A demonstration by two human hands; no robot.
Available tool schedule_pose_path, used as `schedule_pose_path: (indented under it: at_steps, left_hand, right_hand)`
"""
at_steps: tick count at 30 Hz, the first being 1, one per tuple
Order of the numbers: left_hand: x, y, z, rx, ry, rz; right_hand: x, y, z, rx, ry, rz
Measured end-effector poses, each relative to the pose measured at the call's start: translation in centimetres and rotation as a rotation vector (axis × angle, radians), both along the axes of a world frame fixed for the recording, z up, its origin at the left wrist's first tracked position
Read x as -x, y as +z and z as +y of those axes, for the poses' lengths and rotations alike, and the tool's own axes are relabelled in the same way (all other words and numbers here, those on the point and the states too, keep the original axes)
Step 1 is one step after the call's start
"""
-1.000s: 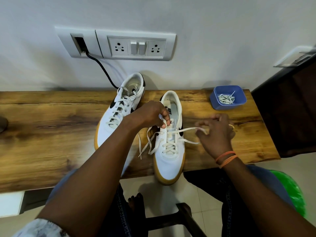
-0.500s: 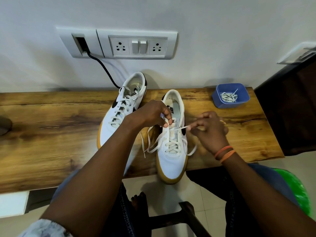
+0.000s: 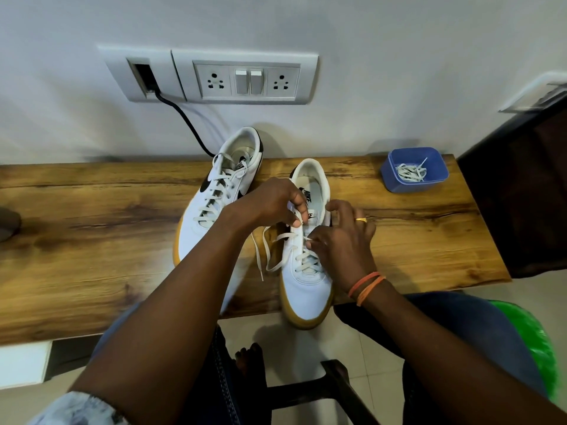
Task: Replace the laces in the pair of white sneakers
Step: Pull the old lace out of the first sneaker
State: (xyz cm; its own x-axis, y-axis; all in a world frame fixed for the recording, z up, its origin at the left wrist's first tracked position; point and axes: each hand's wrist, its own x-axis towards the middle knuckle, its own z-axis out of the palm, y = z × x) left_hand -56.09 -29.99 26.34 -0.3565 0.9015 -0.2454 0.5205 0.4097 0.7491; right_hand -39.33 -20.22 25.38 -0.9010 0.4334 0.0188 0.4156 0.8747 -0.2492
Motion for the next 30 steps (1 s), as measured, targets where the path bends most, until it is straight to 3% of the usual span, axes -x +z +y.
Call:
schedule_pose_path:
  at_steps: [5,11,19,30]
  left_hand:
    - [0.2,0.1,-0.3,-0.005,-0.001,-0.013]
    - [0.2,0.2,-0.3,-0.005,-0.01,-0.013]
    - [0.3,0.4,-0.4,0.002,-0.031,0.003]
    - [0.2,0.4,-0.3,0.016,-0.022,-0.015]
  right_hand:
    - [-0.4,1.7,3.1,0.122,-0.134,0.08]
    - [-1.2,2.8,6.4,0.233,-0.394,-0.085]
    - [-1.3,2.0,7.1,0.407,-0.359,-0.128]
    - [-1.2,2.1,8.6,0.355,-0.431,-0.084]
